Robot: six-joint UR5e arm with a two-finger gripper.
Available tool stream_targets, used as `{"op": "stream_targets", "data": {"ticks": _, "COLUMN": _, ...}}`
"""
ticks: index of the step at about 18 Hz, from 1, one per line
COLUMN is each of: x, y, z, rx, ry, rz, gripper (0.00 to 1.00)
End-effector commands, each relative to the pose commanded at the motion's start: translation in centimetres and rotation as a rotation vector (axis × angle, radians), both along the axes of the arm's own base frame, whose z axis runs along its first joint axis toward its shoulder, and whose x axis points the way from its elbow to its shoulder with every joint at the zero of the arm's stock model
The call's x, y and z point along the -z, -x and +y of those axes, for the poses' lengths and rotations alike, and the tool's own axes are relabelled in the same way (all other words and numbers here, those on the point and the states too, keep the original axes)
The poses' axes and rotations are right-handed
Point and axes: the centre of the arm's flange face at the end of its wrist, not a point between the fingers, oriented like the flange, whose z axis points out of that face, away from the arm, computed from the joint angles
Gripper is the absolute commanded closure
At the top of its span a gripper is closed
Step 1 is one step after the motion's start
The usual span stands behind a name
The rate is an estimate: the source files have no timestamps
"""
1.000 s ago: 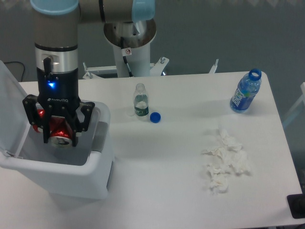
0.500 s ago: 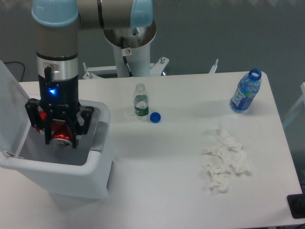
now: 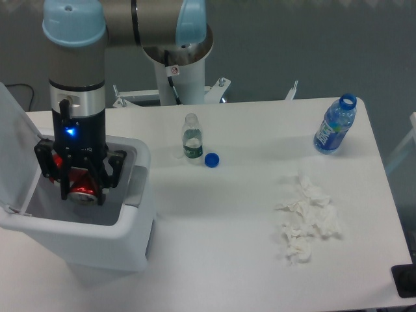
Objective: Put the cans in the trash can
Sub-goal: 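Lower the held red can down into the trash bin, then open the gripper to release the red can into the bin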
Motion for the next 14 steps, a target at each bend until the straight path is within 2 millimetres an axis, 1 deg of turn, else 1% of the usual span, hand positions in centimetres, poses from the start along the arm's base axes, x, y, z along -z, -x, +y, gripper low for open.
{"op": "stream_targets", "data": {"ticks": 1, "x": 0.17, "y": 0.05, "z": 0.09, "rx": 0.0, "ry": 0.001, "rz": -0.001, "gripper": 0.35}}
{"op": "stream_targets", "data": {"ticks": 6, "x": 0.38, "y": 0.0, "z": 0.19, "rx": 0.002, "ry": 0.005, "rz": -0.003, "gripper": 0.35}}
{"op": "stream_targets", "data": {"ticks": 8, "x": 0.29, "y": -0.02, "z": 0.15, "rx": 0.002, "ry": 0.004, "rz": -0.002, "gripper": 0.31}}
{"op": "stream_targets", "data": {"ticks": 9, "x": 0.27, "y": -0.01, "z": 0.15, "rx": 0.002, "ry": 0.004, "rz": 0.0, "gripper": 0.25}}
{"op": "stream_targets", "data": {"ticks": 10, "x": 0.12, "y": -0.02, "z": 0.12, "rx": 0.005, "ry": 0.002, "rz": 0.003, "gripper": 0.23}}
{"op": "stream_targets", "data": {"ticks": 14, "x": -0.08, "y": -0.07, "z": 0.03, "rx": 0.007, "ry": 0.0, "rz": 0.006, "gripper": 0.23}}
